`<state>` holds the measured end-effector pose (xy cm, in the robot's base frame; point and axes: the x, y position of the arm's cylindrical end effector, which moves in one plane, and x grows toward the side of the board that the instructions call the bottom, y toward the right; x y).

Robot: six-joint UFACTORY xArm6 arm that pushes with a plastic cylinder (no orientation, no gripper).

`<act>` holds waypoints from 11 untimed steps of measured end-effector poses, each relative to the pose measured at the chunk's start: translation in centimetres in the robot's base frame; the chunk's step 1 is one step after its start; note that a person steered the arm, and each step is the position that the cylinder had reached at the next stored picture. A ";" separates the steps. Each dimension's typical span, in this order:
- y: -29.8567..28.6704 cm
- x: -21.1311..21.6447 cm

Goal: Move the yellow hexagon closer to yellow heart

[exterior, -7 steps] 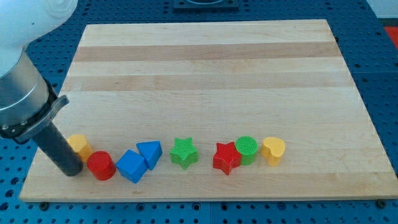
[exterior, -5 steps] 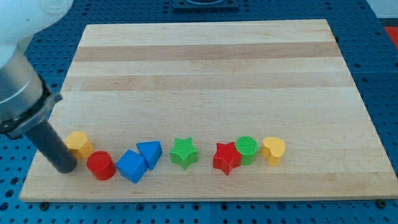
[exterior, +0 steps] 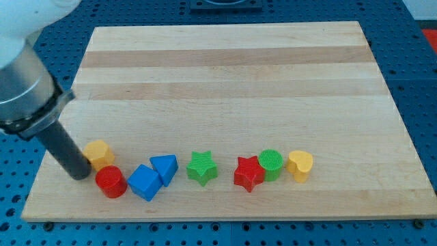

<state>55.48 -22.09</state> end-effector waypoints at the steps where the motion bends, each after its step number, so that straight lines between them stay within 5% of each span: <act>1: 1.9 -2.0; 7: 1.2 -6.5; 10: 14.6 -6.9; 11: 14.9 -6.9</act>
<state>48.62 -7.22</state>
